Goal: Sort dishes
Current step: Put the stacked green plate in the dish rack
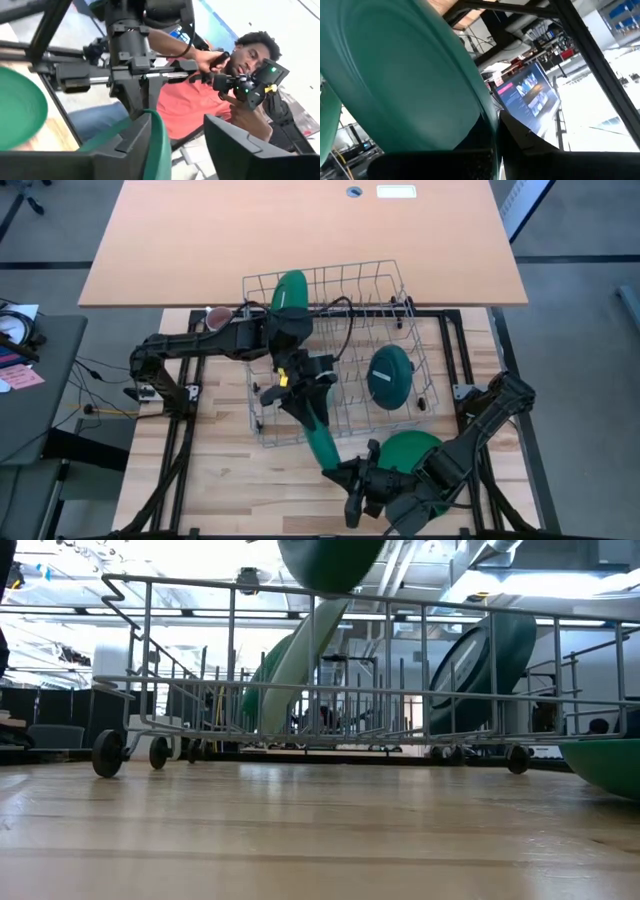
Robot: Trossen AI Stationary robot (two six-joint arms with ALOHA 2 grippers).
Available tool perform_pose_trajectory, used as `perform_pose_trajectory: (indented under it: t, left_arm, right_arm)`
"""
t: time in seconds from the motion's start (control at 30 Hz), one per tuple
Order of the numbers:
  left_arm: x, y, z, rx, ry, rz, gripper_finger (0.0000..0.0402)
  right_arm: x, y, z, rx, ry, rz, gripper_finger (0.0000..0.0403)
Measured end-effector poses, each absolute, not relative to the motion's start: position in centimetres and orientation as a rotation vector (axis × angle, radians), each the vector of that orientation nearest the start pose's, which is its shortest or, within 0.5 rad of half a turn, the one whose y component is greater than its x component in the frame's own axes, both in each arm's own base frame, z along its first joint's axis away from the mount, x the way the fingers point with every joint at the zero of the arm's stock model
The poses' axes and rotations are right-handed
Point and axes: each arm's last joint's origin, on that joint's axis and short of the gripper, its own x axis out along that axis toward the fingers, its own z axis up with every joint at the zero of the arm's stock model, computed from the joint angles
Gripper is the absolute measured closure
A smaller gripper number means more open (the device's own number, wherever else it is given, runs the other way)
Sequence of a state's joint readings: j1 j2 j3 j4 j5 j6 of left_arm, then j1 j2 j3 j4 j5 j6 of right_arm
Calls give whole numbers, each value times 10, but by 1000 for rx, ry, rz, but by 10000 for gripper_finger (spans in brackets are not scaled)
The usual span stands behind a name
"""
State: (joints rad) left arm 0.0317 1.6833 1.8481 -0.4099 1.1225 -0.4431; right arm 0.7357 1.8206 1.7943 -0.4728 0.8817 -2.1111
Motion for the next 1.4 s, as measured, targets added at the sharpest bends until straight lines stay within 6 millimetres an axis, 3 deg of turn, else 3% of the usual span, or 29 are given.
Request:
perform_pose_trajectory:
  t: [0.2, 0.57, 0.97, 1.07, 1.2, 1.4]
  left_arm:
    - [359, -6, 456, -442, 334, -1034, 192]
    - [347, 10, 496, -333, 125, -1018, 189]
    - [336, 15, 521, -250, 34, -952, 190]
    - [328, 15, 525, -185, 35, -838, 196]
    - [304, 14, 537, -60, 62, -576, 205]
    - [256, -1, 563, 55, 33, -305, 212]
  right_arm:
    - [319, 260, 379, -2359, 342, 209, 398]
    - [323, 264, 395, -2230, 216, 78, 400]
    - [328, 257, 407, -2262, 273, -72, 400]
    - [330, 248, 414, -2244, 313, -130, 400]
    - [331, 226, 431, -2156, 355, -222, 400]
    - [303, 163, 492, -1842, 343, -466, 400]
